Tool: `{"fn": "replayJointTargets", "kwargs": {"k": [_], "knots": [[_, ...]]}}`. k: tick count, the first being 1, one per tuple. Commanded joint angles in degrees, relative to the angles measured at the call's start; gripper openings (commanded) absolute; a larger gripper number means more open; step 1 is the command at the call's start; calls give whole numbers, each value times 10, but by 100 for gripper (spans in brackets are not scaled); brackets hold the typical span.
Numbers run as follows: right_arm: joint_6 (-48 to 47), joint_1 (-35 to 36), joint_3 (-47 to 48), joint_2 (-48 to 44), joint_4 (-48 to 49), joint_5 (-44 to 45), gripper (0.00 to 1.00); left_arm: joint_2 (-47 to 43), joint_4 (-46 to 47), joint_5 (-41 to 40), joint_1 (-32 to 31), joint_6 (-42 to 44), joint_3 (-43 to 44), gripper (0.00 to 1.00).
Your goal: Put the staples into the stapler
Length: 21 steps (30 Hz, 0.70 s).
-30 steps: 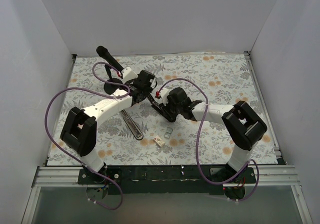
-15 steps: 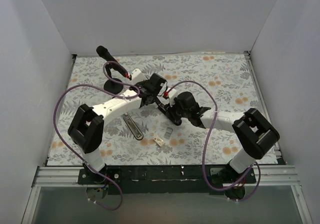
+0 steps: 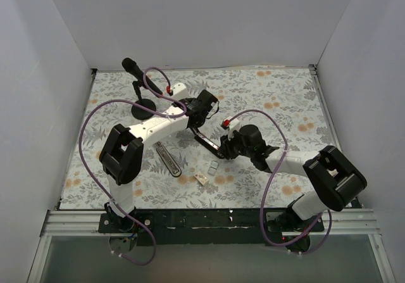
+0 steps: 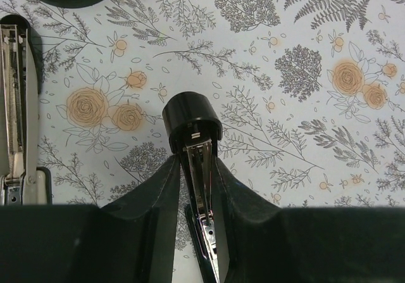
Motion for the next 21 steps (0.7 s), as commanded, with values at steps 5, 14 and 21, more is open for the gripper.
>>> {"fn": "replayJointTargets", "kwargs": {"k": [5, 14, 21], "knots": [[23, -9, -22, 21, 97, -71, 34, -3, -40, -48, -7, 22, 24, 8], [30, -9, -15, 38, 115, -66, 25, -26, -7, 6, -42, 9, 11, 12], [45, -12, -32, 25, 172, -52, 30, -54, 30, 43, -78, -39, -25, 14]]}}
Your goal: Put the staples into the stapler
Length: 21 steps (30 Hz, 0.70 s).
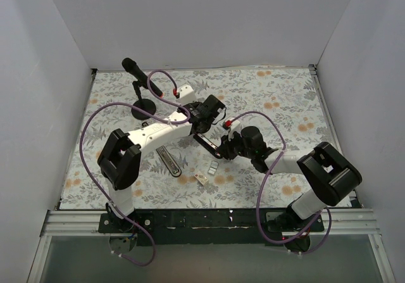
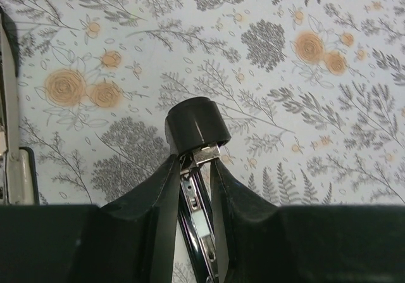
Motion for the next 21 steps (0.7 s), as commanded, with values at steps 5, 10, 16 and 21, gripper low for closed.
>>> {"fn": "replayJointTargets", "kwargs": {"k": [5, 10, 16, 21], "knots": [[21, -5, -46, -68, 126, 26, 43, -29, 32, 15, -63, -52, -30, 15], [19, -5, -83, -146, 100, 105, 49, 1, 29, 4, -83, -56, -39, 14], [37, -5, -144, -238, 78, 232, 49, 42, 26, 27, -99, -74, -39, 14], [28, -6, -147, -277, 39, 241, 50, 48, 36, 47, -99, -73, -29, 33]]}}
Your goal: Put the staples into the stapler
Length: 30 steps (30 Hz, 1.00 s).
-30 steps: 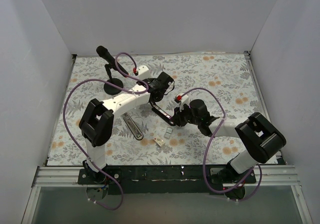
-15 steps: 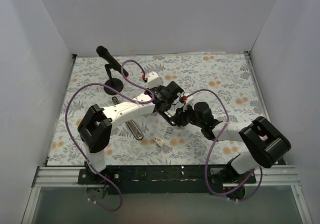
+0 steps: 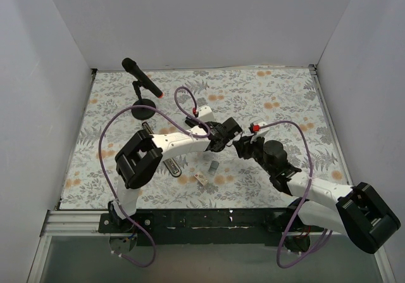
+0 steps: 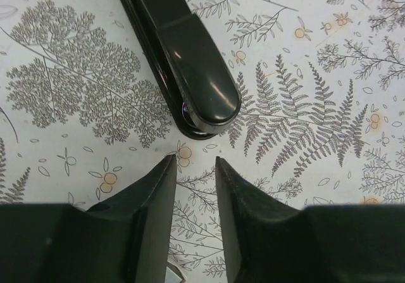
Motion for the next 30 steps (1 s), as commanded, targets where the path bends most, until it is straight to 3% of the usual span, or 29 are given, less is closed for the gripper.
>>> {"fn": "replayJointTargets", "kwargs": {"k": [1, 2, 3, 7, 12, 18, 22, 25, 30], "knots": [[-4, -2, 2, -27, -11, 44, 50, -18, 10, 6, -2, -3, 2, 42], [-6, -2, 4, -30, -22, 45, 49, -25, 25, 12, -2, 2, 0, 51], [-6, -2, 4, -31, -25, 45, 50, -32, 32, 16, -2, 5, -7, 71], [-13, -2, 9, -37, -37, 42, 50, -72, 56, 32, -2, 17, -21, 96], [-54, -3, 77, 13, -98, -10, 50, -171, 87, 26, 8, 70, -57, 98], [-89, -1, 220, 116, -176, -85, 49, -335, 140, 89, 113, 117, -194, 98], [-89, -1, 317, 194, -215, -96, 45, -488, 172, 88, 175, 212, -278, 98], [-111, -1, 405, 266, -270, -106, 42, -559, 199, 59, 180, 279, -332, 98], [-118, 5, 468, 347, -306, -107, 38, -725, 257, 9, 182, 409, -434, 98]]}}
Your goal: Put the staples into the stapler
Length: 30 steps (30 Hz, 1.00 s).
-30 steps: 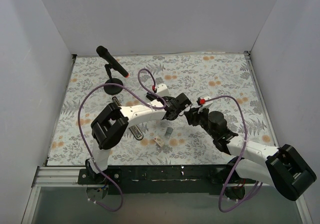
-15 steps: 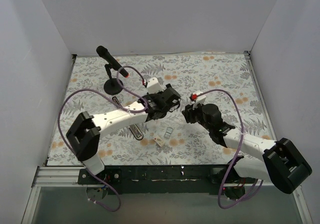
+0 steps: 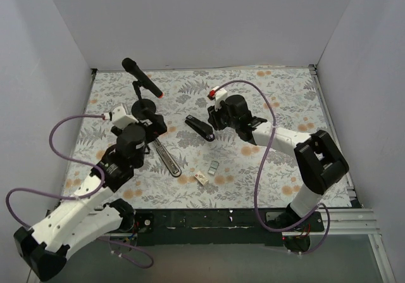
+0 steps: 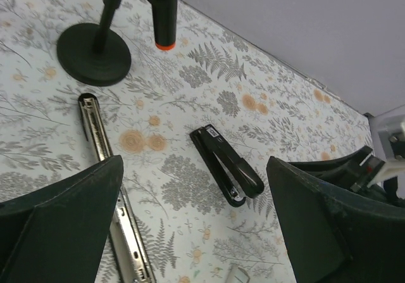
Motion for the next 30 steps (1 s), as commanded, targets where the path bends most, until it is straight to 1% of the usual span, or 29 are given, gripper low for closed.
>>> {"fn": "replayJointTargets", "kwargs": {"k": [1, 3, 6, 10, 11, 17, 18, 25, 30], "knots": [[-19, 6, 56, 45, -58, -15, 38, -110, 60, -54, 1, 144, -73, 98], [-18, 8, 62, 66, -73, -15, 36, -148, 76, -70, 1, 173, -91, 98], [-9, 10, 43, 80, -69, -15, 34, -168, 87, -88, 1, 188, -110, 98], [0, 17, -6, 86, -51, -6, 34, -157, 90, -94, 2, 190, -118, 98], [0, 22, -35, 86, -43, -2, 34, -154, 88, -93, 2, 191, -117, 98], [4, 42, -115, 98, 7, 45, 33, -140, 80, -105, 2, 196, -113, 98], [16, 44, -131, 100, 12, 52, 33, -140, 80, -103, 2, 196, -113, 98], [57, 51, -181, 109, 33, 63, 32, -150, 76, -105, 2, 192, -115, 98], [63, 55, -189, 114, 33, 65, 32, -154, 76, -106, 2, 190, -115, 98]]}}
